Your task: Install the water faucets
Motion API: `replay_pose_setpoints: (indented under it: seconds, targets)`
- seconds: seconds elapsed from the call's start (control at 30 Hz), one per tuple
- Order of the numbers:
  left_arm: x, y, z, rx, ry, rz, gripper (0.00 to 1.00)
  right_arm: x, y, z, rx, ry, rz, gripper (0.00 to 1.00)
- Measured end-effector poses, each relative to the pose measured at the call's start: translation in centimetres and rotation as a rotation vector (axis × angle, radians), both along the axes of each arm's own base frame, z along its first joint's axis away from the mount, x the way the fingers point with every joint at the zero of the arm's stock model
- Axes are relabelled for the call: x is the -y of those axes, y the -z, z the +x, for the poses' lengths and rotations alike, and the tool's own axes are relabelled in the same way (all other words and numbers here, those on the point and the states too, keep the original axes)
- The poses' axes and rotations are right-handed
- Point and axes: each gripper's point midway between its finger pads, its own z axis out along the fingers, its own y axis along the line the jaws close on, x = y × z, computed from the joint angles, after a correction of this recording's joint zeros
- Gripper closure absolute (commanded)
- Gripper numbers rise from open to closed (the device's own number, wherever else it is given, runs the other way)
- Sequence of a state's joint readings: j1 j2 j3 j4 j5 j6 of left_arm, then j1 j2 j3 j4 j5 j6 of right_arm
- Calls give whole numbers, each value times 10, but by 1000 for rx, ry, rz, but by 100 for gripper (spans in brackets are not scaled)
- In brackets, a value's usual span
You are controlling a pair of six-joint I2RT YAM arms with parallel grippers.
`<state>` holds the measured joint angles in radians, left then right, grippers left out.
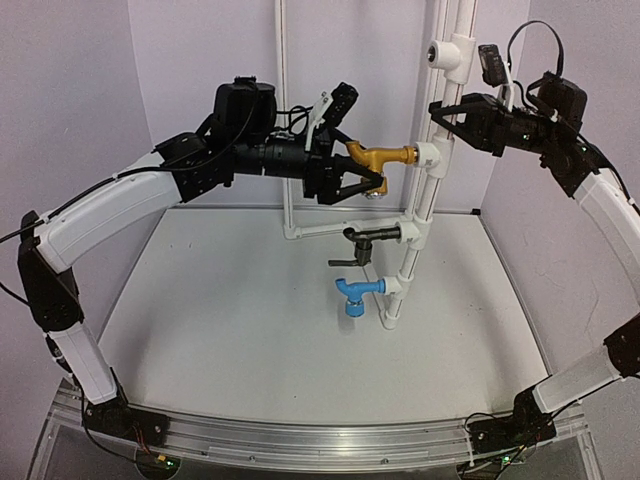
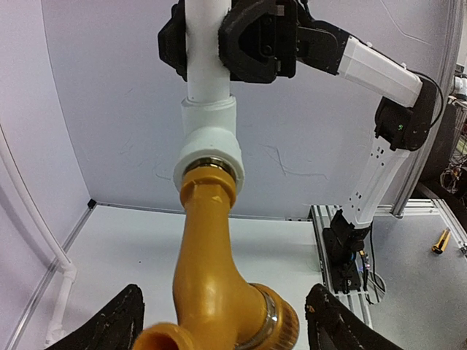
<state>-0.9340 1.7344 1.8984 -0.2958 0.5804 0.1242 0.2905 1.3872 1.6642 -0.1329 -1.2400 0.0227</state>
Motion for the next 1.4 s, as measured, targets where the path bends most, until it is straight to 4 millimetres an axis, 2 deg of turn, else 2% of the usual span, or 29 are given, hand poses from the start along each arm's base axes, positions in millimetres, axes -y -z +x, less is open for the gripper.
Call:
replay_pose_setpoints:
  seconds: [0.2,0.43,0.6,0.8,0.93,1.0,1.1,1.2,1.33,1.4]
  targets:
    - [9,15,6,-39,0,29,40,0,0,0,0,2,0,100]
    - [10,18,10,82,-5,43,52,0,0,0,0,3,0,100]
    - [9,25,20,315,-62,49,56,0,0,1,0,5,0,100]
    - [7,15,32,682,-162,53,66,0,0,-1,1,4,0,100]
    - [6,10,38,830,-201,72,70,0,0,0,2,6,1,100]
    - [6,8,40,887,-212,83,67,0,1,0,2,8,1,100]
    - [5,6,41,954,-222,96,56,0,1,0,3,8,1,100]
    - [3,4,44,1005,-238,111,42,0,1,0,3,7,1,100]
    - [-3,2,50,1033,-276,143,17,0,1,0,3,5,1,100]
    - [-8,0,49,1016,-288,159,10,0,0,0,4,6,1,100]
